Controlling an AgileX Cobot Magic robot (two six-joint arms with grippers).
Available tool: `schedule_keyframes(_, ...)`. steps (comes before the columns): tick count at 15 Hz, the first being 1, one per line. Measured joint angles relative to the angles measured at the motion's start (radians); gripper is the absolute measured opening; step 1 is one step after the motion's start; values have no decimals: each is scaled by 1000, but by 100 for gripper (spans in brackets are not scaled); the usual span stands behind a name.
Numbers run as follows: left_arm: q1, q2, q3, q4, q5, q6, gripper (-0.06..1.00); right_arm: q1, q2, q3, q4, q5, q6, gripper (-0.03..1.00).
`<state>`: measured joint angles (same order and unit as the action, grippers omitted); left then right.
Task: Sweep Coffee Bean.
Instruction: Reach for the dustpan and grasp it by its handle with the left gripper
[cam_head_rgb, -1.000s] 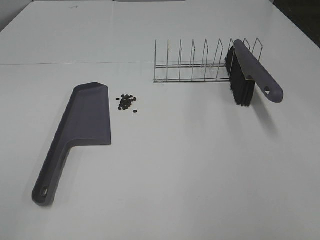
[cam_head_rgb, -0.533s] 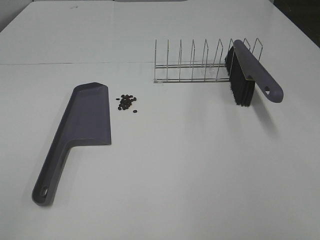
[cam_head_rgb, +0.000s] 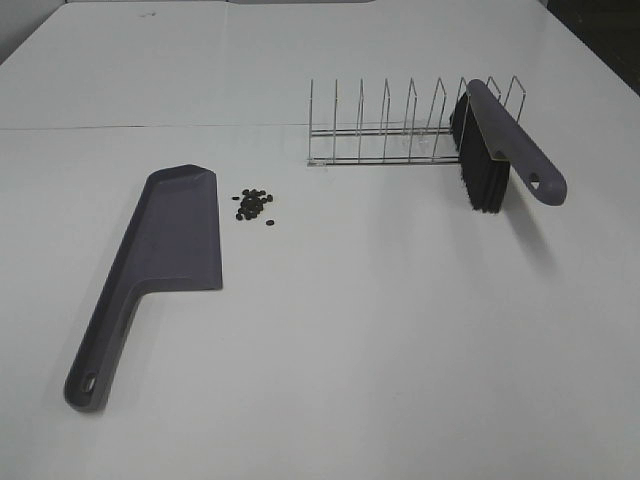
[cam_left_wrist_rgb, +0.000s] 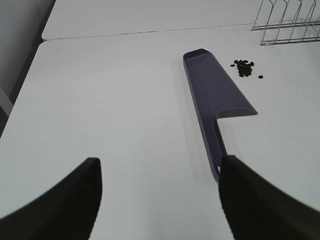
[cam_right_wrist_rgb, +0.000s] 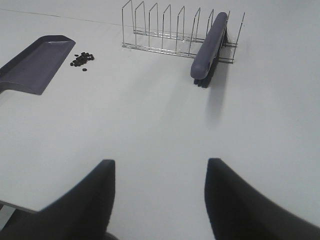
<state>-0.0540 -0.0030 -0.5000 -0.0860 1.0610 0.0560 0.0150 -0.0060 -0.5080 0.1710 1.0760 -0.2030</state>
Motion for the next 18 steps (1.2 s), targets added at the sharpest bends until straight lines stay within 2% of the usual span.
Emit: schedule_keyframes(18,0,0,0,0,0,0,61,0,0,0,0,0,0,44)
